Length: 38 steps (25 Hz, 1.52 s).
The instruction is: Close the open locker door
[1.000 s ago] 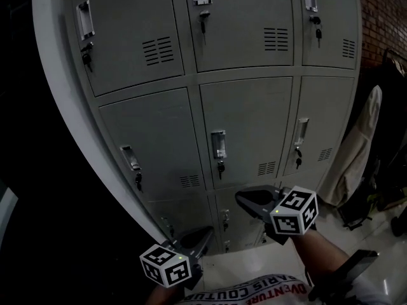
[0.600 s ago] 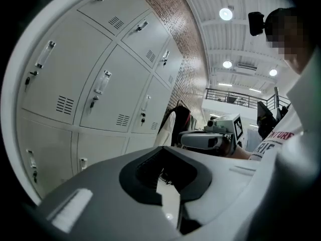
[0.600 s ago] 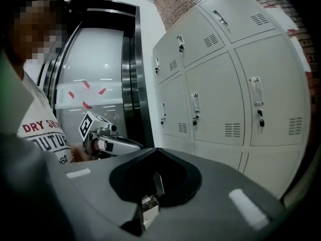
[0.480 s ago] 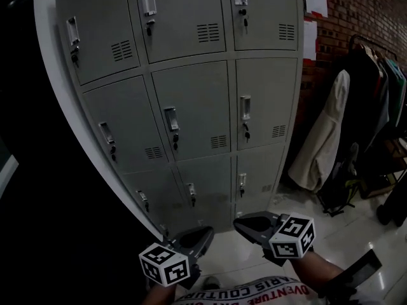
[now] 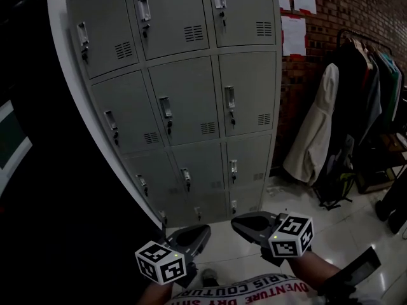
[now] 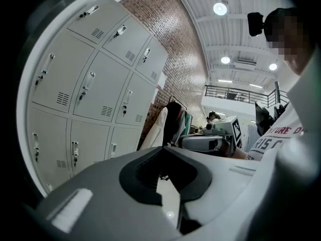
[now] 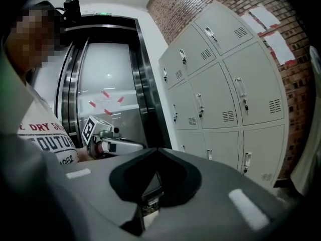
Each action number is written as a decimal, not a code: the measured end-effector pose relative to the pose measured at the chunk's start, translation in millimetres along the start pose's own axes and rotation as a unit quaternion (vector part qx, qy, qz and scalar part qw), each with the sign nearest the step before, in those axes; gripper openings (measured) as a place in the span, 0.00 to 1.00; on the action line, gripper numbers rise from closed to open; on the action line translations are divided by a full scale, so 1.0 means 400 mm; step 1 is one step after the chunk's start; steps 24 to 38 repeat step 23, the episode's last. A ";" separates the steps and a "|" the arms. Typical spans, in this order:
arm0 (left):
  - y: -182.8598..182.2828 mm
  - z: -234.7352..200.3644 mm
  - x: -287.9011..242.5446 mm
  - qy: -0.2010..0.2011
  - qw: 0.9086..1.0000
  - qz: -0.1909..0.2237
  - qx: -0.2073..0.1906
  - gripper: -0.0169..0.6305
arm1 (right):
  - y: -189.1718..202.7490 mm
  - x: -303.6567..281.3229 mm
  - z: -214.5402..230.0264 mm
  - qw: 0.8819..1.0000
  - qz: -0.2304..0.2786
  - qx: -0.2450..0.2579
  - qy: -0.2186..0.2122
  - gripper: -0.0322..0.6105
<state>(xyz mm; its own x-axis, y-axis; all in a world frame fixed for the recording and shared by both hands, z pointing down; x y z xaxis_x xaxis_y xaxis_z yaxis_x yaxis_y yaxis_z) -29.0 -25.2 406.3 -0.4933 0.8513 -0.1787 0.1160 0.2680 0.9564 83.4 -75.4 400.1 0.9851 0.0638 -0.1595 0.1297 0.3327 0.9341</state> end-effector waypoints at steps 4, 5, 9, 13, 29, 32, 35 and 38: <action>-0.010 0.022 0.015 0.000 1.000 0.003 -0.010 0.03 | -0.002 0.014 -0.019 1.000 0.005 0.004 0.000 0.04; -0.008 0.024 0.017 0.001 1.000 0.003 -0.011 0.03 | 0.001 0.015 -0.020 1.000 0.006 0.004 0.002 0.04; -0.006 0.026 0.022 0.003 1.000 0.002 -0.014 0.03 | 0.002 0.015 -0.024 1.000 0.011 0.002 0.005 0.04; -0.016 0.025 0.025 0.005 1.000 0.005 -0.016 0.03 | 0.001 0.012 -0.030 1.000 0.011 0.003 0.004 0.04; -0.012 0.031 0.024 0.013 1.000 0.005 -0.014 0.03 | 0.004 0.016 -0.034 1.000 0.014 0.002 0.008 0.04; -0.012 0.031 0.024 0.013 1.000 0.005 -0.014 0.03 | 0.004 0.016 -0.034 1.000 0.014 0.002 0.008 0.04; -0.012 0.031 0.024 0.013 1.000 0.005 -0.014 0.03 | 0.004 0.016 -0.034 1.000 0.014 0.002 0.008 0.04; -0.012 0.031 0.024 0.013 1.000 0.005 -0.014 0.03 | 0.004 0.016 -0.034 1.000 0.014 0.002 0.008 0.04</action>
Point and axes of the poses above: the fingertips, and each gripper's own axes: x backward along the fingers, z to its right, y out of its underside, the point moved 4 cm from there along x, backward along the fingers, and after that the axes turned 5 degrees about -x, right-handed, at the moved point
